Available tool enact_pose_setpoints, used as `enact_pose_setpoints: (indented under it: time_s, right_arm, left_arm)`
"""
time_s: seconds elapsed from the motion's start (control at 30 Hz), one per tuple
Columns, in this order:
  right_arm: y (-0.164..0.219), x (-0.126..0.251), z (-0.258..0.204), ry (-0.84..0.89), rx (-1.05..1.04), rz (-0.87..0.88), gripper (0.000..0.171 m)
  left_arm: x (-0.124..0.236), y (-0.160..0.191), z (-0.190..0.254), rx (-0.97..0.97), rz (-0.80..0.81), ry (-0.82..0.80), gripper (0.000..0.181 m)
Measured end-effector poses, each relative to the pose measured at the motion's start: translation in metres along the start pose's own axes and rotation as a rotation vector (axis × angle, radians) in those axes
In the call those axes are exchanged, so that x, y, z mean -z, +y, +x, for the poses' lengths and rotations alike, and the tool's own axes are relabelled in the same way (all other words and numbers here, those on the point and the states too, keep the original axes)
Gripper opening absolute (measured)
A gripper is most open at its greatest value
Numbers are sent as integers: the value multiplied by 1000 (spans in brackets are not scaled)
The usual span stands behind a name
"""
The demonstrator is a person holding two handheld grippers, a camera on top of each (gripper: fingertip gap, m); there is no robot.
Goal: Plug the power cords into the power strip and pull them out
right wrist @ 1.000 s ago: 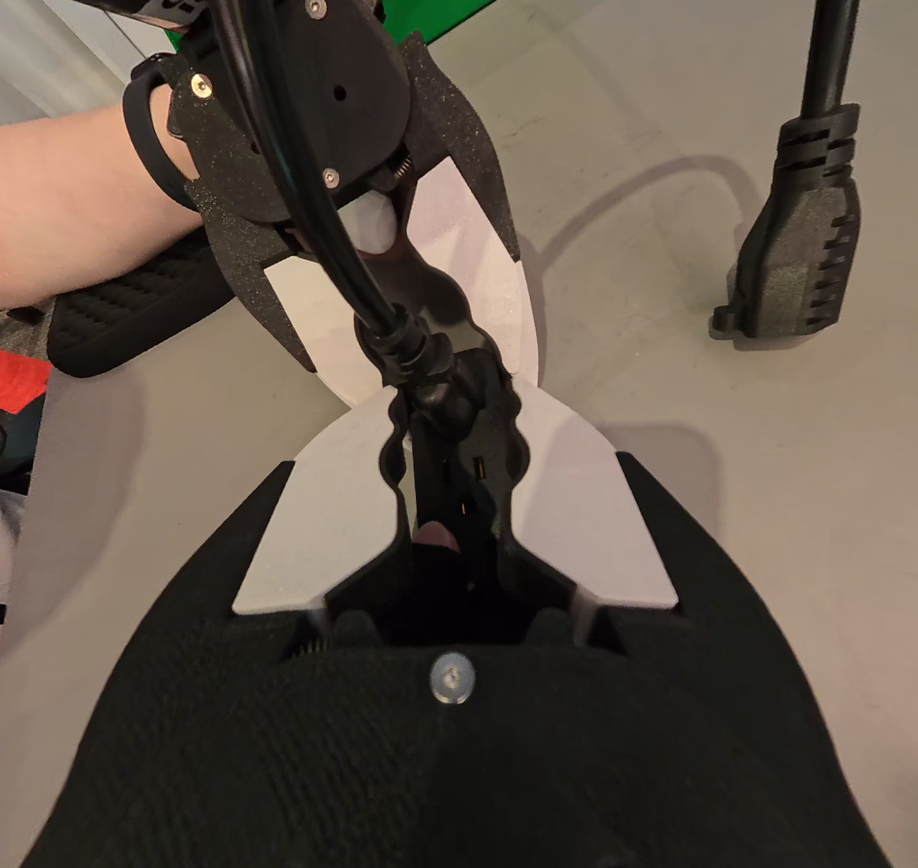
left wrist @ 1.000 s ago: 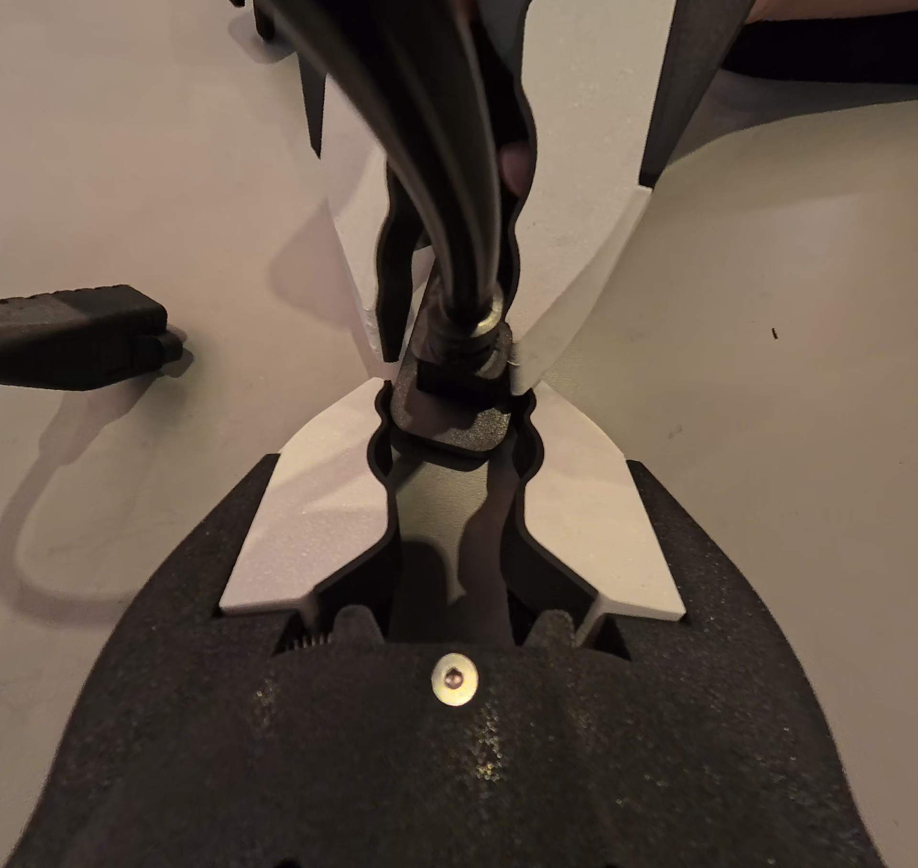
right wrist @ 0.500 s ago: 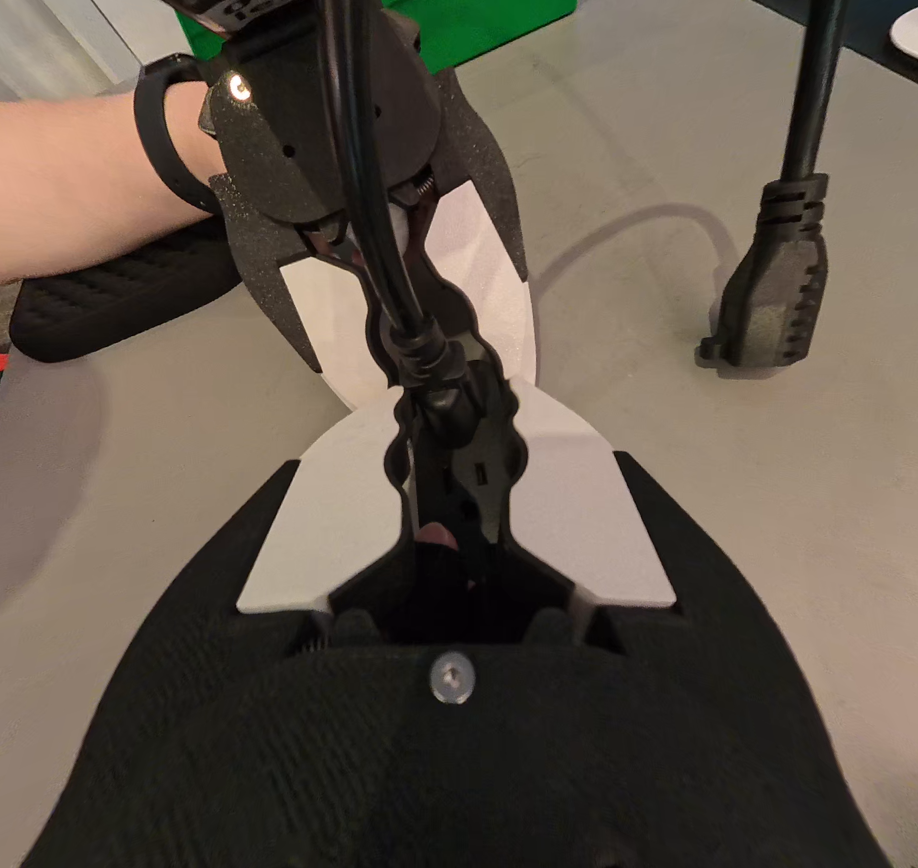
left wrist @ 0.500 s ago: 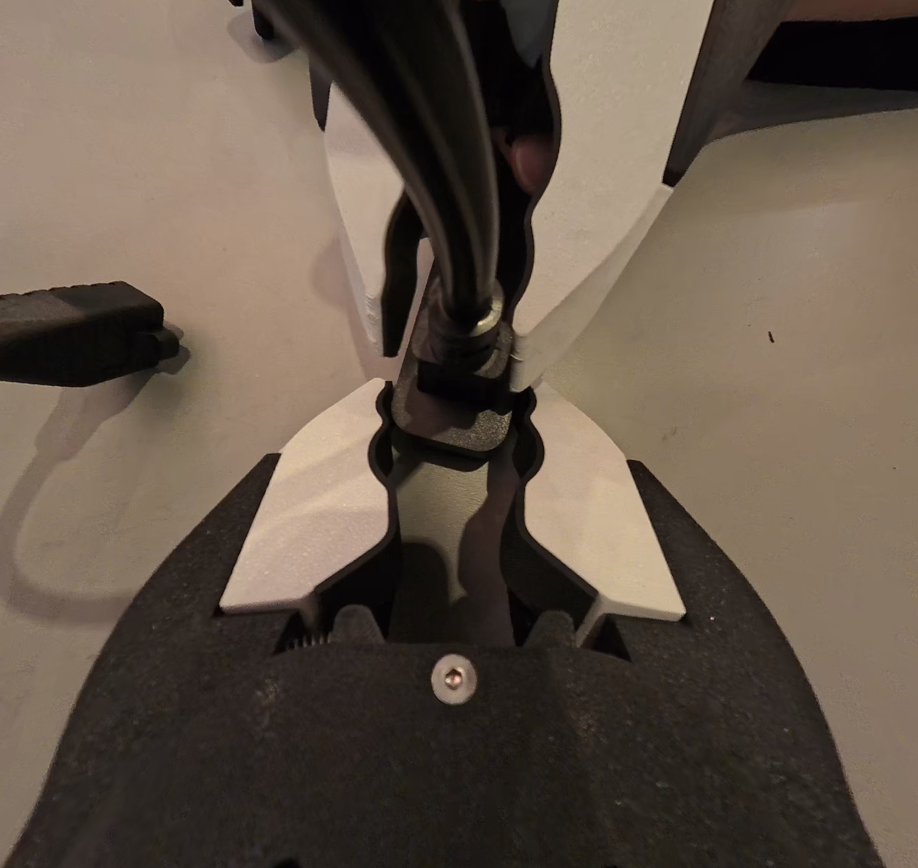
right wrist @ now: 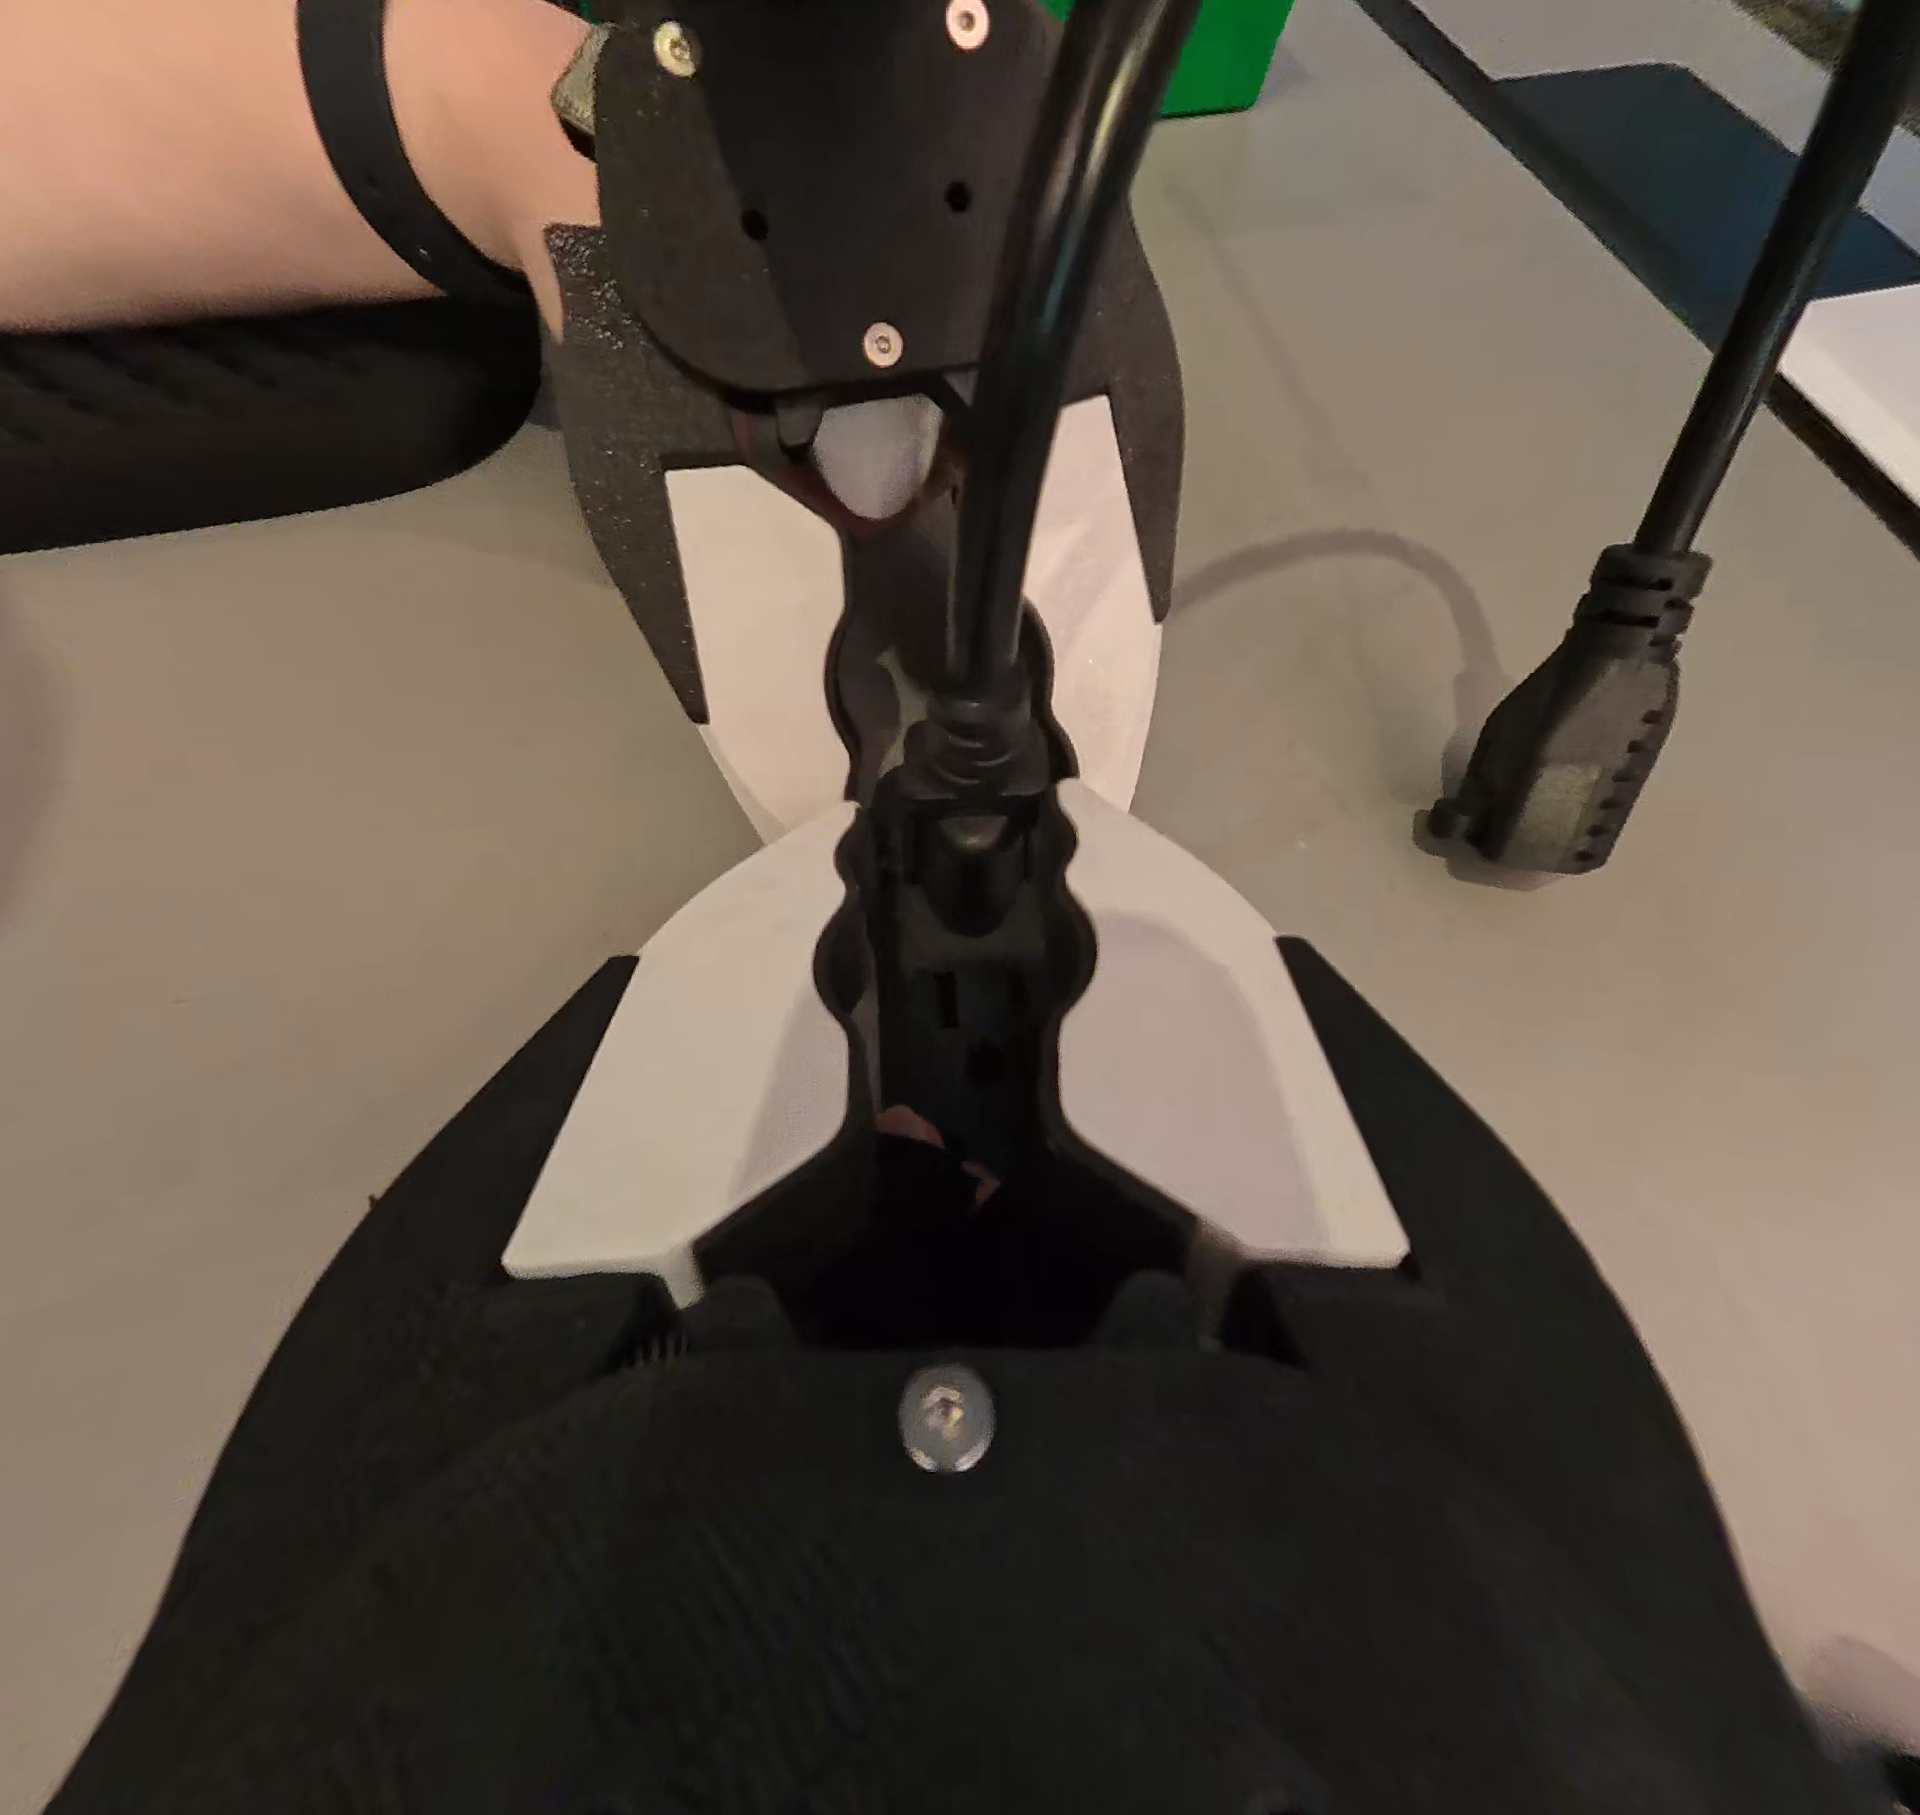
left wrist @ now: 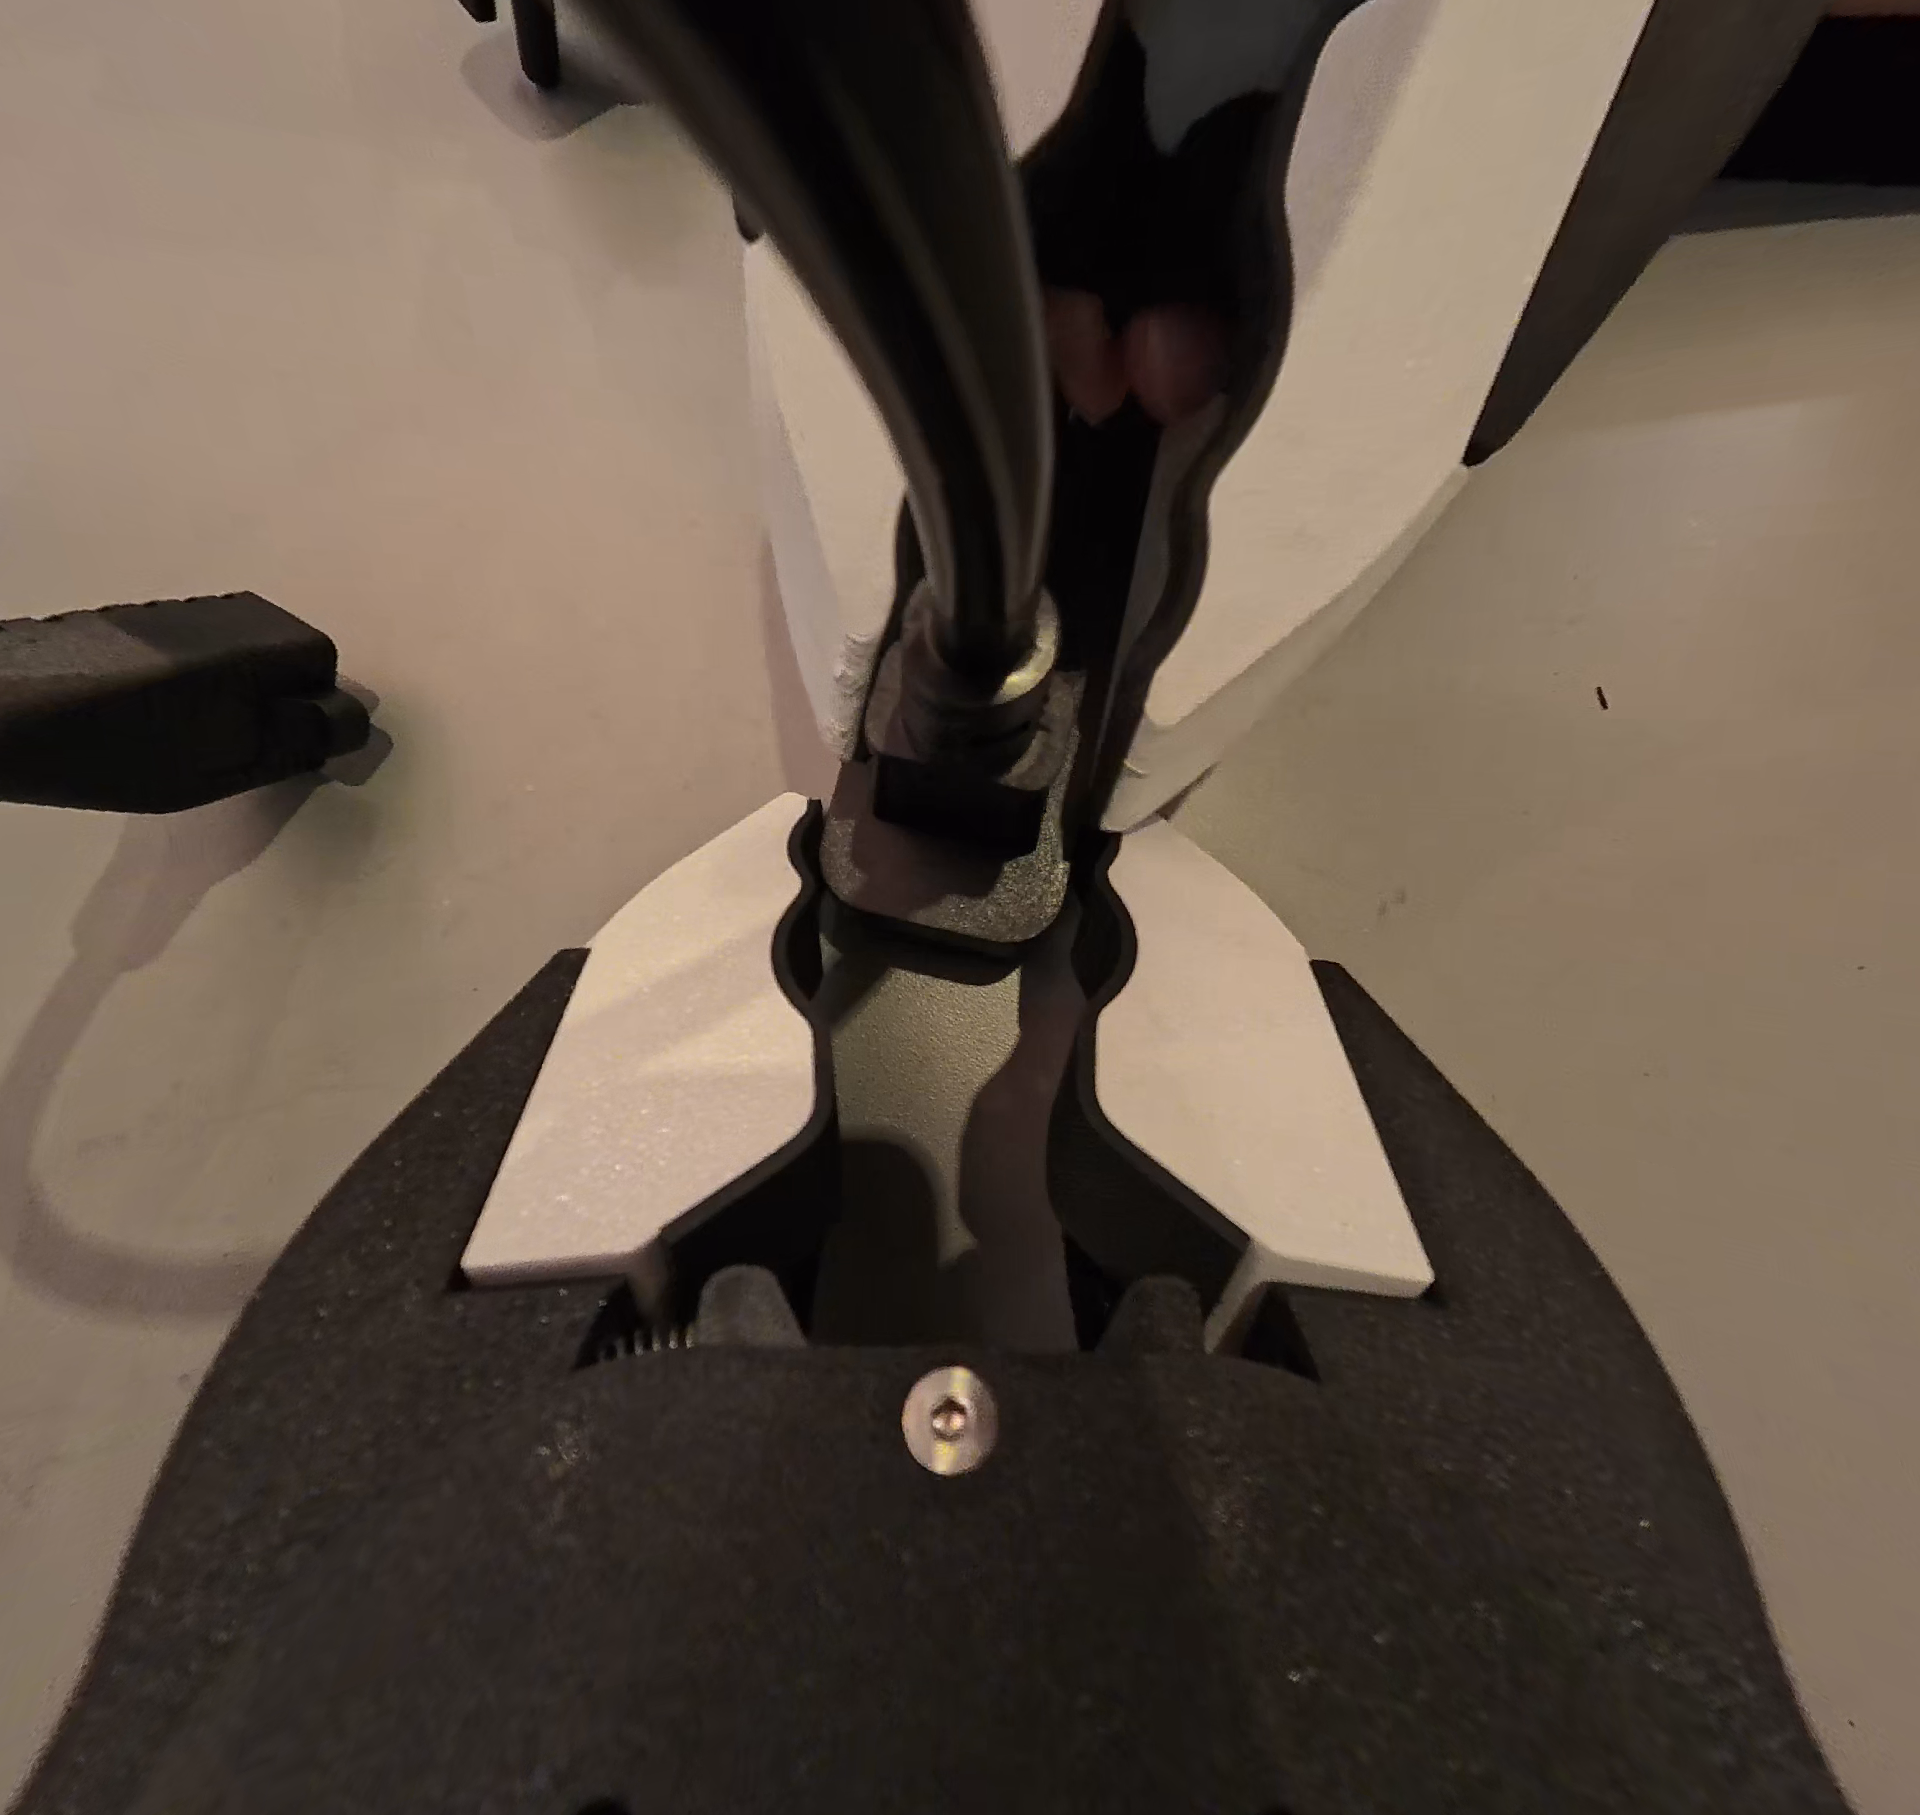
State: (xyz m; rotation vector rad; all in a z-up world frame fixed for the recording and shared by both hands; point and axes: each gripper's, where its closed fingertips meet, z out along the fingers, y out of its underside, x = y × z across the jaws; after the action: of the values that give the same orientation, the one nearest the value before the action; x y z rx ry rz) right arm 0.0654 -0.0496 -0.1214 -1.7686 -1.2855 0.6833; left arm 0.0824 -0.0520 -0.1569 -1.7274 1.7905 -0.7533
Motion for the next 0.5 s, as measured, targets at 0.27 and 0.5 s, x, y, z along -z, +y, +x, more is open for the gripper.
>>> enact_pose_setpoints:
  time_s: [0.27,0.5]
  right_arm:
    - [-1,1,1,-21,-34,18,33]
    - [-9,8,3,-72,-110,91,40]
  left_arm:
    - [0,0,0,-2,1,2,46]
    - [0,0,0,-3,1,4,46]
